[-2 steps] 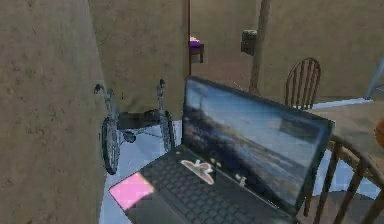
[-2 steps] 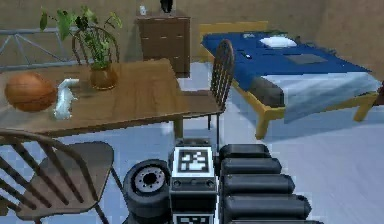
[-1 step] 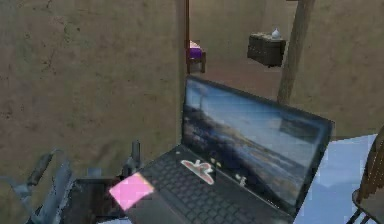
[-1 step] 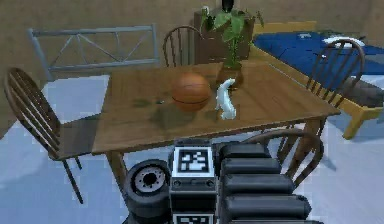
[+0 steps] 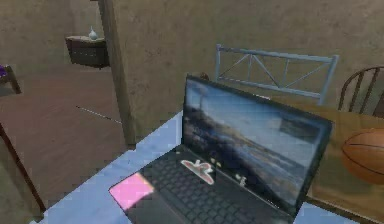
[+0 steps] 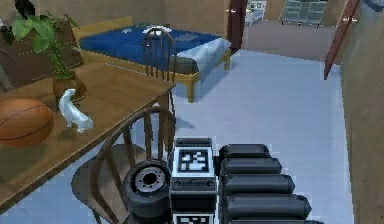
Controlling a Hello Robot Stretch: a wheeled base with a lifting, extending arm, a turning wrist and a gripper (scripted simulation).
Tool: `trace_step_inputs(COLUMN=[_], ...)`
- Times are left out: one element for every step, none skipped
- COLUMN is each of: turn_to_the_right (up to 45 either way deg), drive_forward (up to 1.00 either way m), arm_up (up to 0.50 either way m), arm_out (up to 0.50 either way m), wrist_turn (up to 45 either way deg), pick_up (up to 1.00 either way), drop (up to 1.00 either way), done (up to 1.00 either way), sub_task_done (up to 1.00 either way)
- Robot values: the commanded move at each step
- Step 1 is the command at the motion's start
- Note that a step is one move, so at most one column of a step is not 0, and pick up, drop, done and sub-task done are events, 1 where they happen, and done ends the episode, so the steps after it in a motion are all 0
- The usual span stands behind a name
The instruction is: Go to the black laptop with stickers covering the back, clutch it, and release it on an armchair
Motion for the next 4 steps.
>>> trace_step_inputs(turn_to_the_right=[6.0, 0.0, -21.0, 0.0], drive_forward=[0.0, 0.05, 0.0, 0.4], arm_up=[0.0, 0.0, 0.0, 0.0], arm_out=[0.0, 0.0, 0.0, 0.0], wrist_turn=[0.0, 0.0, 0.0, 0.0], pick_up=[0.0, 0.0, 0.0, 0.0], drop=[0.0, 0.0, 0.0, 0.0], done=[0.0, 0.0, 0.0, 0.0], sub_task_done=[0.0, 0.0, 0.0, 0.0])
